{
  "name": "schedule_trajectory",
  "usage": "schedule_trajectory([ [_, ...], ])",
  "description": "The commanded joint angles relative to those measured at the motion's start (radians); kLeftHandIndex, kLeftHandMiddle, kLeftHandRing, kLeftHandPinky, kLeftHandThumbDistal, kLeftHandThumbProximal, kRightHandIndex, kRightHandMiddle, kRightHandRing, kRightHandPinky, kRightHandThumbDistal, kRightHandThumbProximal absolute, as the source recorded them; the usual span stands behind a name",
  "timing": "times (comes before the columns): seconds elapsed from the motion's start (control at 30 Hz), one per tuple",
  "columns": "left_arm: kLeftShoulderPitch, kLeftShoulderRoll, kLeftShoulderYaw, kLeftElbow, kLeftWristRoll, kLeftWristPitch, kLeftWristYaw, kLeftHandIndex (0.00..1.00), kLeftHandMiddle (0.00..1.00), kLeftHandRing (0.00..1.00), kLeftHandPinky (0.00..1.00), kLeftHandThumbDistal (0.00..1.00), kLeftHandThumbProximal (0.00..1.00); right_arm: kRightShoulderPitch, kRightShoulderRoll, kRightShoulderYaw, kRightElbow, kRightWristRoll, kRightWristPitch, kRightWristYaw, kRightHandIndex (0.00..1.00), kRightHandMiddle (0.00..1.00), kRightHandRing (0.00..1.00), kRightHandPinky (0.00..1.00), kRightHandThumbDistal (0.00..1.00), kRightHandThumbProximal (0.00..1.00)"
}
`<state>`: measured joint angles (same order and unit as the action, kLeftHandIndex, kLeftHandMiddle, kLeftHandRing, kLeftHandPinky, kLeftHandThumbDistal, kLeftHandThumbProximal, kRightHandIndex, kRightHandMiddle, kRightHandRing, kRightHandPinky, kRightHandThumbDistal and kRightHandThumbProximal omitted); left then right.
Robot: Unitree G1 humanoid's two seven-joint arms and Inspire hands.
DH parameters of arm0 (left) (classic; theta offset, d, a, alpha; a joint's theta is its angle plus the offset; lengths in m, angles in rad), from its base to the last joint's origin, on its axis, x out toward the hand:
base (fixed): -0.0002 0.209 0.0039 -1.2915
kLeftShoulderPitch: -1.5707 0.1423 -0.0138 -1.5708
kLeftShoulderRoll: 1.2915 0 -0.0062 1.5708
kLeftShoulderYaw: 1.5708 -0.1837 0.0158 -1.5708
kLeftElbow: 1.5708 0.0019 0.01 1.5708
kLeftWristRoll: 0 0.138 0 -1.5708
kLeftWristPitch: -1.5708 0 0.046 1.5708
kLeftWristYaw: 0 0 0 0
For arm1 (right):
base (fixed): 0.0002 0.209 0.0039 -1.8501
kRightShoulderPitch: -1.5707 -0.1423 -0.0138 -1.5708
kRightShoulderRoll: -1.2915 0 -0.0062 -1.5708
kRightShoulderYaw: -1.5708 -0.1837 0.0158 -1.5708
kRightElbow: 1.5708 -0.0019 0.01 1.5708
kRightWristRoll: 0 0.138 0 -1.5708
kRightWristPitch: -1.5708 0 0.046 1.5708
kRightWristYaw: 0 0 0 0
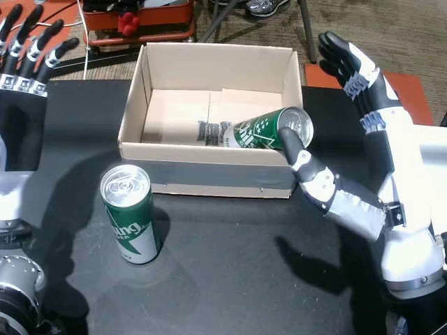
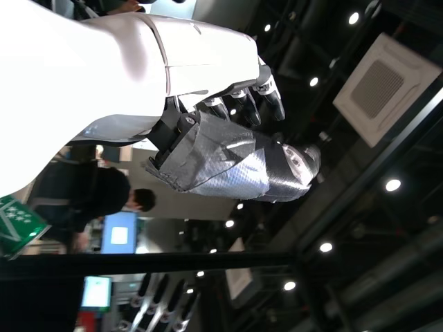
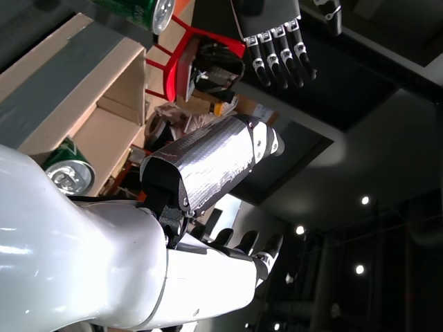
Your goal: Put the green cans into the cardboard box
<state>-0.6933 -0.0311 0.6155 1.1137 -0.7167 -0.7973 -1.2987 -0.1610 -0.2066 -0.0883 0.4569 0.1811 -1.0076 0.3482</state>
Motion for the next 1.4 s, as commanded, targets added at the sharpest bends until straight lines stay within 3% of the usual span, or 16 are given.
schedule_trajectory([
  [0.0, 0.017, 0.01, -0.024, 0.007, 0.041, -0.02, 0.009, 0.65, 0.74, 0.79, 0.84, 0.76, 0.53, 0.009, 0.007, -0.003, 0.009, 0.01, -0.008, 0.001, 0.9, 0.92, 0.92, 0.92, 0.77, 0.22],
  [0.07, 0.021, 0.011, -0.039, 0.007, 0.055, -0.028, 0.018, 0.64, 0.73, 0.78, 0.82, 0.92, 0.53, 0.011, 0.006, -0.003, 0.008, 0.014, -0.012, 0.003, 0.9, 0.92, 0.92, 0.92, 0.76, 0.23],
  [0.1, 0.025, 0.015, -0.051, 0.007, 0.068, -0.039, 0.023, 0.65, 0.73, 0.79, 0.81, 0.94, 0.51, 0.011, 0.005, -0.004, 0.01, 0.016, -0.013, 0.004, 0.9, 0.91, 0.92, 0.92, 0.76, 0.23],
  [0.2, 0.028, 0.023, -0.069, 0.011, 0.079, -0.033, -0.011, 0.66, 0.75, 0.81, 0.81, 0.85, 0.39, 0.011, 0.003, -0.006, 0.013, 0.02, -0.012, 0.006, 0.9, 0.91, 0.91, 0.91, 0.78, 0.23],
  [0.37, 0.033, 0.03, -0.107, 0.021, 0.113, -0.011, -0.04, 0.67, 0.76, 0.8, 0.79, 0.97, 0.34, 0.014, 0.0, -0.006, 0.009, 0.041, -0.002, 0.02, 0.9, 0.91, 0.9, 0.91, 0.78, 0.2],
  [0.53, 0.041, 0.019, -0.134, 0.021, 0.13, -0.023, -0.037, 0.64, 0.75, 0.79, 0.79, 0.99, 0.34, 0.013, -0.002, -0.011, 0.009, 0.063, 0.007, 0.033, 0.89, 0.9, 0.89, 0.91, 0.8, 0.2],
  [0.73, 0.054, 0.019, -0.178, 0.032, 0.176, -0.025, -0.01, 0.64, 0.74, 0.76, 0.75, 1.0, 0.23, 0.008, -0.003, -0.014, 0.011, 0.082, 0.014, 0.054, 0.9, 0.9, 0.89, 0.91, 0.8, 0.21],
  [0.87, 0.063, 0.015, -0.208, 0.042, 0.231, -0.041, 0.049, 0.63, 0.72, 0.75, 0.74, 1.0, 0.28, 0.002, -0.008, -0.019, 0.021, 0.1, 0.014, 0.074, 0.9, 0.9, 0.89, 0.91, 0.79, 0.2],
  [1.1, 0.04, 0.03, -0.185, 0.041, 0.192, -0.019, 0.036, 0.65, 0.75, 0.77, 0.75, 0.98, 0.19, -0.004, -0.011, -0.033, 0.03, 0.116, 0.004, 0.097, 0.89, 0.88, 0.88, 0.91, 0.8, 0.22],
  [1.37, 0.03, 0.045, -0.146, 0.034, 0.165, -0.042, 0.031, 0.64, 0.73, 0.77, 0.75, 1.0, 0.32, 0.003, -0.008, -0.037, 0.021, 0.143, 0.008, 0.132, 0.89, 0.89, 0.89, 0.92, 0.81, 0.24],
])
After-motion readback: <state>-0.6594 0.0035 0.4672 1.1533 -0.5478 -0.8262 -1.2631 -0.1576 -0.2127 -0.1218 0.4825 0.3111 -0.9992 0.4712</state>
